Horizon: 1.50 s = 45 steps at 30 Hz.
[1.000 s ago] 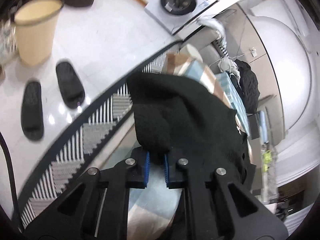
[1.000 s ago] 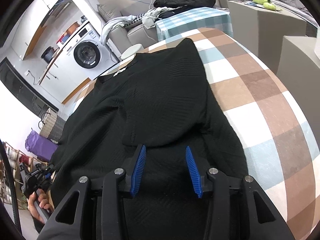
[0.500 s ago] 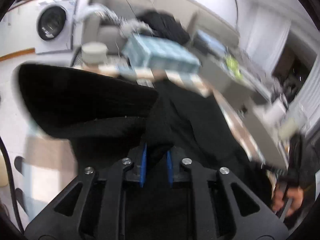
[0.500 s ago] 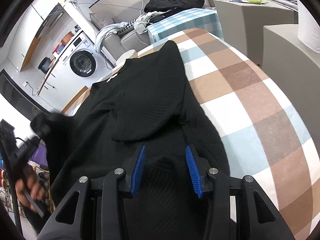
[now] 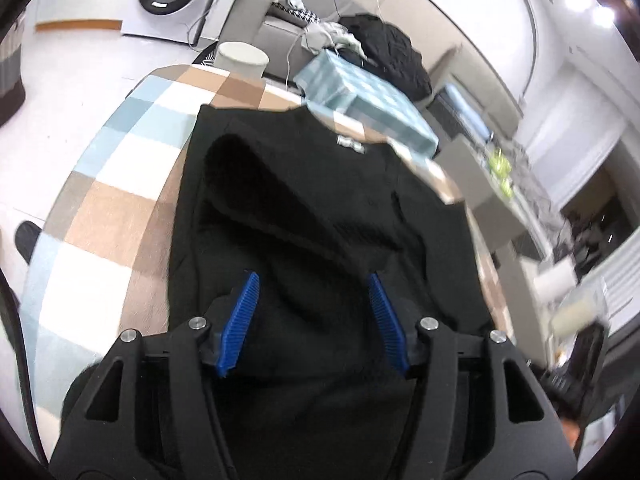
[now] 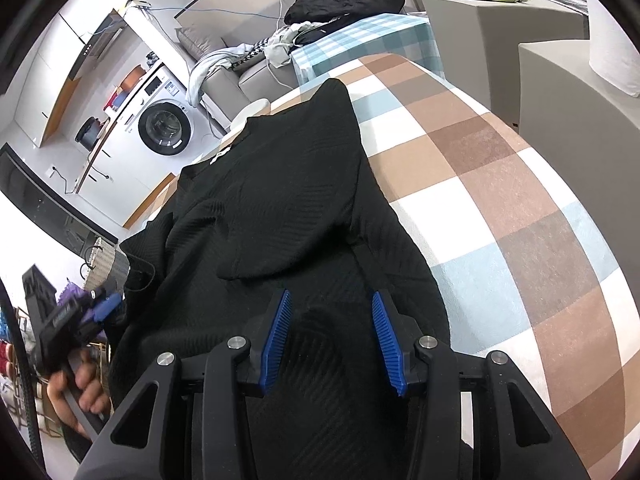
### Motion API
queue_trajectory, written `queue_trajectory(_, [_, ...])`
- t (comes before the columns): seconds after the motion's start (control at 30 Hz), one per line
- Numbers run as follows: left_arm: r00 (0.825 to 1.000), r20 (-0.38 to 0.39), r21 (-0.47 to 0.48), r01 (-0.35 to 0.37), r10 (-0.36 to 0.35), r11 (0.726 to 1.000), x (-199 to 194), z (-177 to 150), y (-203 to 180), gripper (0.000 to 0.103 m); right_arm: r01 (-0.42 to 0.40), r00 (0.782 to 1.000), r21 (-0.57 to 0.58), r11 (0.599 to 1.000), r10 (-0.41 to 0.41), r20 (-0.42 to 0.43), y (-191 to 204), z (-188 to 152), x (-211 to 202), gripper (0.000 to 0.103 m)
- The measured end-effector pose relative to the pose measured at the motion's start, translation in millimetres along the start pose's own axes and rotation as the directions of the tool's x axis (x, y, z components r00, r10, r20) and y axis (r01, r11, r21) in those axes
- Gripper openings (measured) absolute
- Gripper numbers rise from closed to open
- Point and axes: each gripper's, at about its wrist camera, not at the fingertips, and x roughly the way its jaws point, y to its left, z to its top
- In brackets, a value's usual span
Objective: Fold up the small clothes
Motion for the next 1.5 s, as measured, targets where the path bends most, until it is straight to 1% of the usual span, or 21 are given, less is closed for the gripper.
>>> queue_trajectory(0.07, [1.000, 0.003, -0.001, -0.006, 0.006, 1.000, 4.9, 8.4, -3.3, 0.062, -0.001, 1.000, 0.003, 1.000, 0.001, -0.004, -0.4, -0.8, -0.5, 0.044])
queue_trajectory(0.13, [0.999, 0.000, -0.023, -0.041, 0.041, 0.999, 15.3, 16.9, -4.9, 0.068, 0.000, 1.000, -0.004, 1.000, 0.000, -0.007, 1.1, -1.3, -1.0, 0.045])
queue_trajectory(0.2, [0.997, -0.042, -0.050, -0.071, 0.069, 0.996, 30.8, 21.7, -3.9, 0.069, -0.007, 1.000, -0.008, 1.000, 0.007, -0.010, 2.5, -1.5, -0.9, 0.047])
queue_trajectory(0.27, [0.988, -0.082, -0.064, -0.137, 0.131, 0.989, 44.5, 23.4, 0.0, 0.069, -0.011, 1.000, -0.009, 1.000, 0.011, -0.010, 2.7, -1.2, 0.7, 0.048])
queue_trajectory(0.3, [0.988, -0.090, -0.081, -0.136, 0.129, 0.987, 50.4, 23.3, 3.5, 0.068, -0.014, 1.000, -0.010, 1.000, 0.014, -0.011, 2.5, -1.0, 2.0, 0.048])
queue_trajectory(0.37, [0.990, -0.083, -0.110, -0.126, 0.117, 0.986, 56.3, 24.4, 9.9, 0.056, -0.020, 1.000, -0.010, 1.000, 0.020, -0.015, 1.9, -2.5, 3.5, 0.048])
queue_trajectory(0.4, [0.990, -0.076, -0.117, -0.130, 0.122, 0.985, 58.3, 25.5, 12.6, 0.035, -0.020, 1.000, -0.006, 1.000, 0.020, -0.018, 0.7, -3.1, 4.7, 0.048])
queue_trajectory(0.43, [0.990, -0.073, -0.121, -0.125, 0.117, 0.985, 61.1, 27.4, 15.1, 0.009, -0.022, 1.000, -0.004, 1.000, 0.022, -0.020, 0.1, -3.2, 5.5, 0.048])
queue_trajectory(0.47, [0.991, -0.071, -0.123, -0.122, 0.114, 0.985, 63.2, 28.9, 16.5, 0.001, -0.022, 1.000, -0.002, 1.000, 0.022, -0.021, -0.3, -3.6, 6.0, 0.048])
queue_trajectory(0.6, [0.994, 0.011, -0.055, -0.109, 0.110, 0.993, 58.5, 42.1, -0.8, 0.000, -0.017, 1.000, 0.006, 1.000, 0.018, -0.025, -2.3, -3.1, 7.9, 0.048])
queue_trajectory(0.67, [0.996, 0.054, 0.001, -0.065, 0.064, 0.998, 54.8, 50.4, -21.6, 0.000, -0.014, 1.000, 0.004, 1.000, 0.014, -0.025, -2.3, -1.7, 7.9, 0.048])
queue_trajectory(0.73, [0.997, 0.076, 0.075, 0.020, -0.025, 0.997, 55.8, 57.0, -53.0, 0.002, -0.006, 1.000, 0.001, 1.000, 0.006, -0.023, -1.6, 0.1, 8.0, 0.048])
queue_trajectory(0.77, [0.996, 0.066, 0.108, 0.052, -0.060, 0.993, 58.2, 57.9, -70.0, 0.006, -0.003, 1.000, 0.002, 1.000, 0.003, -0.024, -1.0, 0.7, 8.4, 0.048])
queue_trajectory(0.83, [0.998, 0.035, 0.160, 0.044, -0.050, 0.986, 62.6, 57.3, -90.2, 0.046, 0.002, 1.000, 0.001, 1.000, -0.002, -0.019, 1.7, 1.4, 7.4, 0.048])
queue_trajectory(0.9, [0.997, 0.064, 0.194, 0.032, -0.045, 0.981, 53.4, 51.8, -97.9, 0.060, 0.001, 1.000, -0.003, 1.000, -0.001, -0.011, 4.5, 1.1, 4.8, 0.048])
queue_trajectory(0.97, [0.997, 0.072, 0.214, 0.010, -0.026, 0.977, 44.1, 46.5, -94.3, 0.062, 0.003, 1.000, -0.012, 1.000, -0.003, -0.007, 6.2, 0.5, 1.9, 0.048])
queue_trajectory(1.07, [0.995, 0.081, 0.184, -0.069, 0.055, 0.981, 26.6, 34.6, -70.0, 0.062, 0.019, 1.000, -0.027, 0.999, -0.019, -0.003, 5.2, 0.0, -1.6, 0.048])
queue_trajectory(1.23, [0.974, 0.094, 0.126, -0.218, 0.207, 0.968, -10.8, -0.4, -8.2, 0.063, 0.047, 0.999, -0.057, 0.997, -0.047, 0.010, -2.6, 0.2, -11.1, 0.048])
queue_trajectory(1.37, [0.962, 0.055, 0.089, -0.271, 0.267, 0.958, -9.9, -10.8, 24.6, 0.063, 0.062, 0.998, -0.059, 0.996, -0.061, 0.023, -7.7, -2.5, -20.0, 0.049])
queue_trajectory(1.47, [0.953, 0.011, 0.103, -0.303, 0.304, 0.947, 6.6, -12.8, 34.8, 0.062, 0.061, 0.998, -0.055, 0.997, -0.060, 0.028, -8.2, -5.2, -23.7, 0.054])
queue_trajectory(1.5, [0.947, -0.008, 0.114, -0.317, 0.320, 0.941, 13.8, -14.4, 36.4, 0.058, 0.060, 0.998, -0.053, 0.997, -0.058, 0.028, -8.2, -6.2, -24.1, 0.054])
